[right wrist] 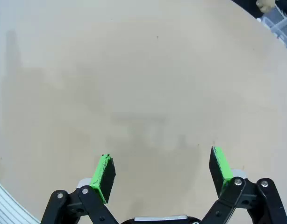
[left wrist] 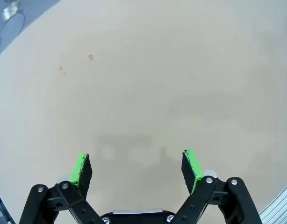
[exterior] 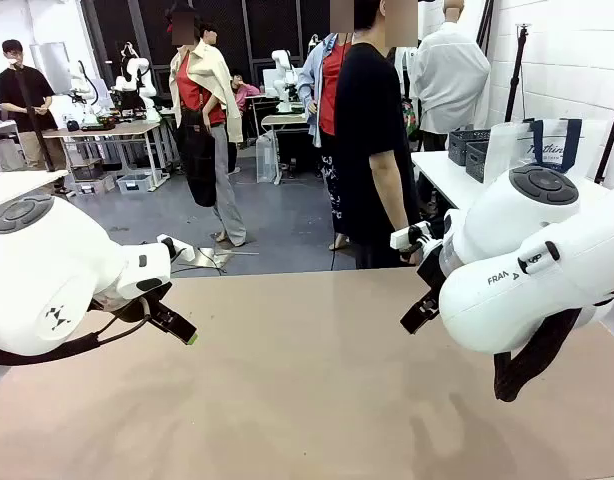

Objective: Transfer purchased items from the store into the shopping bag.
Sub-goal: Open the Reusable shopping bag in the center of the table.

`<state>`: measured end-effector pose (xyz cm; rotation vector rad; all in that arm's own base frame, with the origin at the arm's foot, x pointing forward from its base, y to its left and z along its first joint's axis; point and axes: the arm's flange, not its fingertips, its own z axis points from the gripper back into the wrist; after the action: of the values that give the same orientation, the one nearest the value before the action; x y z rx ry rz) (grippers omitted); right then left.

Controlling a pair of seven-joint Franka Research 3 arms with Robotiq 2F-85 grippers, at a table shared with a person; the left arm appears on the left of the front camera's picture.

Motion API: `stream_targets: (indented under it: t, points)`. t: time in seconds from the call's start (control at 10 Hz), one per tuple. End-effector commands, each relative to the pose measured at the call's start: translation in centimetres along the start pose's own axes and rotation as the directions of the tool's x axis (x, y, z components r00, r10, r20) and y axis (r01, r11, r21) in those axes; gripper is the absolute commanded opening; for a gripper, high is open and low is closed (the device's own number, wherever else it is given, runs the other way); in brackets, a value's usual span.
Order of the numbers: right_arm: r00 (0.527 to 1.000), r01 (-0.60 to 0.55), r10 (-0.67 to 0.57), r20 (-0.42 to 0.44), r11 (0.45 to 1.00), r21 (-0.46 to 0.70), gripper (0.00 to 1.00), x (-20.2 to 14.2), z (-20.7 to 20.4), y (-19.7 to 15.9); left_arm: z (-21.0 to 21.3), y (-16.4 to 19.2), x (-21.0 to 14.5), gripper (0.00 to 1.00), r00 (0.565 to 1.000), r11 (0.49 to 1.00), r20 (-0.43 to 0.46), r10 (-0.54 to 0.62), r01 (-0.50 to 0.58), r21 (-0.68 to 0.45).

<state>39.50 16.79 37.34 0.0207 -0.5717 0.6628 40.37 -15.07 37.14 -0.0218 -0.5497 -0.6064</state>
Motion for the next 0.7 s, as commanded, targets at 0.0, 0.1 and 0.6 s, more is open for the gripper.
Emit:
stream_targets:
  t: [0.0, 0.1, 0.6]
  points:
    - [1.000, 0.000, 0.000, 0.000, 1.000, 0.000, 1.00, 0.00, 0.00, 0.00, 0.01, 0.00, 0.00, 1.00, 1.000, 1.000, 0.000, 0.000, 0.000, 0.000]
    - [1.000, 0.000, 0.000, 0.000, 1.000, 0.000, 1.00, 0.00, 0.00, 0.00, 0.01, 0.00, 0.00, 1.00, 1.000, 1.000, 0.000, 0.000, 0.000, 0.000]
    - [1.000, 0.000, 0.000, 0.000, 1.000, 0.000, 1.00, 0.00, 0.00, 0.00, 0.01, 0.00, 0.00, 1.00, 1.000, 1.000, 0.000, 0.000, 0.000, 0.000]
